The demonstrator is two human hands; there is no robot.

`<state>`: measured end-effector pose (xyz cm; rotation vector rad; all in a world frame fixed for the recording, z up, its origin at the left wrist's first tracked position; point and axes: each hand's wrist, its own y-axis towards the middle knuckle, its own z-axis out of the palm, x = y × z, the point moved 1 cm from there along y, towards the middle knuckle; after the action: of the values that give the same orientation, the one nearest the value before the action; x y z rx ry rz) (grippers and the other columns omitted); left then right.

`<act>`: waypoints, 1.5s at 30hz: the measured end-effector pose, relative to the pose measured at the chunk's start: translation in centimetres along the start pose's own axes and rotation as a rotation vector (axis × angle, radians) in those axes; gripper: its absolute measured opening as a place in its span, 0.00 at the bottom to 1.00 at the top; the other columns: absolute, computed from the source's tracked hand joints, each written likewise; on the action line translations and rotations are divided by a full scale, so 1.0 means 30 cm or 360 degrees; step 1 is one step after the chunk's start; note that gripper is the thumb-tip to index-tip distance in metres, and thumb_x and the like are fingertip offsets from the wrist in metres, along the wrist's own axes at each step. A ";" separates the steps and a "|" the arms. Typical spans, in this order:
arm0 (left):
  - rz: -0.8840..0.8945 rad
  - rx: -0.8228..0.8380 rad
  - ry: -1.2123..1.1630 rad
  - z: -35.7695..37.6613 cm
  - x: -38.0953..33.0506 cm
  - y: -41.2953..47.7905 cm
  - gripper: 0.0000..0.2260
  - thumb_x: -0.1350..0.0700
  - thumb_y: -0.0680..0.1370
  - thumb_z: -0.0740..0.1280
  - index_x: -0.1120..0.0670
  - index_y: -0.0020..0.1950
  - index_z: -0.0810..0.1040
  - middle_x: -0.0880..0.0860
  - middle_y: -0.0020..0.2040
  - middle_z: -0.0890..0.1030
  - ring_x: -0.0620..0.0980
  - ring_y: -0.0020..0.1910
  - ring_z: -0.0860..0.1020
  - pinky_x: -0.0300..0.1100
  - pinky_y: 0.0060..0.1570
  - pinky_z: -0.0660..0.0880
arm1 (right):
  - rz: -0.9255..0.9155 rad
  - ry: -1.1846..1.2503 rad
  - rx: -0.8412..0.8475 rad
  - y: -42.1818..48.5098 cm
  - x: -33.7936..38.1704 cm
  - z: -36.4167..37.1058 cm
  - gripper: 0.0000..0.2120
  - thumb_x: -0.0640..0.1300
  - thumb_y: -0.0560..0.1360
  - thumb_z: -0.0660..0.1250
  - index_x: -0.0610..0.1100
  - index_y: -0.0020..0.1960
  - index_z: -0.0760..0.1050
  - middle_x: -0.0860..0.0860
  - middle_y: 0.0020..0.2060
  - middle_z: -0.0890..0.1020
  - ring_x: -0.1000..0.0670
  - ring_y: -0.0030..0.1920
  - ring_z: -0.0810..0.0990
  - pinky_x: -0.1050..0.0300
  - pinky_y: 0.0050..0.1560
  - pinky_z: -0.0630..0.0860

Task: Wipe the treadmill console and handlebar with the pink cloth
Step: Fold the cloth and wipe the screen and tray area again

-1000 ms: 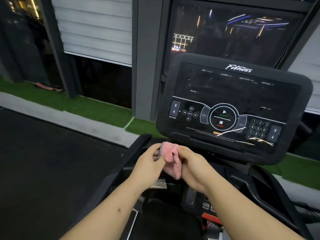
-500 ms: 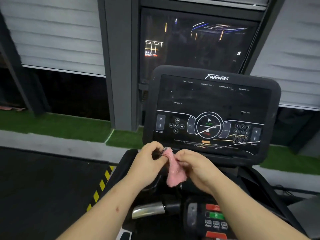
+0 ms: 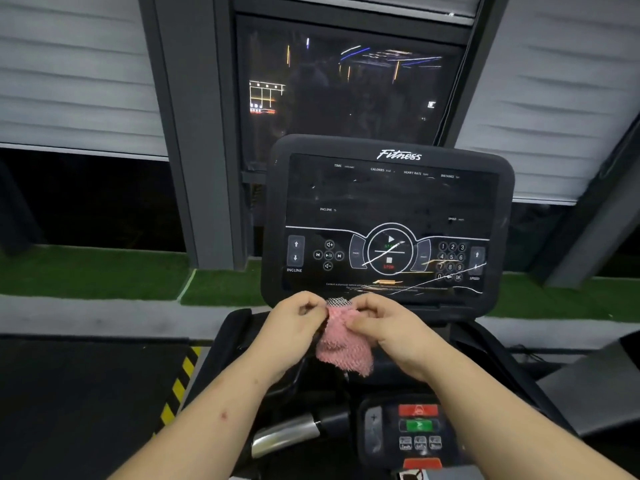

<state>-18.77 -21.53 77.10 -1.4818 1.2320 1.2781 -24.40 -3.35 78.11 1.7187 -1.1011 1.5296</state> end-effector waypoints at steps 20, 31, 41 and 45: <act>0.0099 0.0286 0.0168 0.157 -0.021 0.049 0.11 0.58 0.83 0.67 0.41 0.52 0.82 0.49 0.50 0.86 0.50 0.52 0.84 0.53 0.57 0.81 | 0.0058 0.0097 0.0224 0.016 -0.025 -0.181 0.11 0.31 0.77 0.70 0.36 0.59 0.80 0.42 0.49 0.86 0.46 0.49 0.85 0.54 0.51 0.82; 0.0000 0.0324 0.0770 0.281 0.150 0.142 0.12 0.62 0.79 0.67 0.44 0.45 0.78 0.47 0.39 0.79 0.45 0.32 0.73 0.44 0.33 0.72 | 0.0385 -0.0217 0.0025 0.106 -0.249 -0.267 0.03 0.36 0.79 0.71 0.42 0.50 0.81 0.43 0.40 0.85 0.49 0.35 0.83 0.48 0.44 0.85; 0.0027 0.0578 0.1452 0.328 0.267 0.185 0.17 0.59 0.83 0.63 0.44 0.69 0.80 0.44 0.63 0.74 0.43 0.56 0.75 0.26 0.50 0.69 | 0.0334 -0.0985 0.0101 0.107 -0.377 -0.372 0.10 0.44 0.78 0.68 0.56 0.57 0.79 0.52 0.53 0.84 0.51 0.52 0.83 0.51 0.61 0.79; 0.0186 0.0581 0.1787 0.337 0.271 0.198 0.18 0.55 0.82 0.64 0.45 0.71 0.78 0.46 0.64 0.73 0.49 0.66 0.69 0.46 0.69 0.68 | 0.0162 -0.1511 0.0191 0.086 -0.380 -0.395 0.25 0.49 0.81 0.66 0.54 0.77 0.69 0.51 0.74 0.71 0.48 0.72 0.72 0.54 0.75 0.67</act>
<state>-26.50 -14.31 67.54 -1.8909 2.1179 0.1361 -32.55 7.72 68.73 2.6002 -1.5583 0.7905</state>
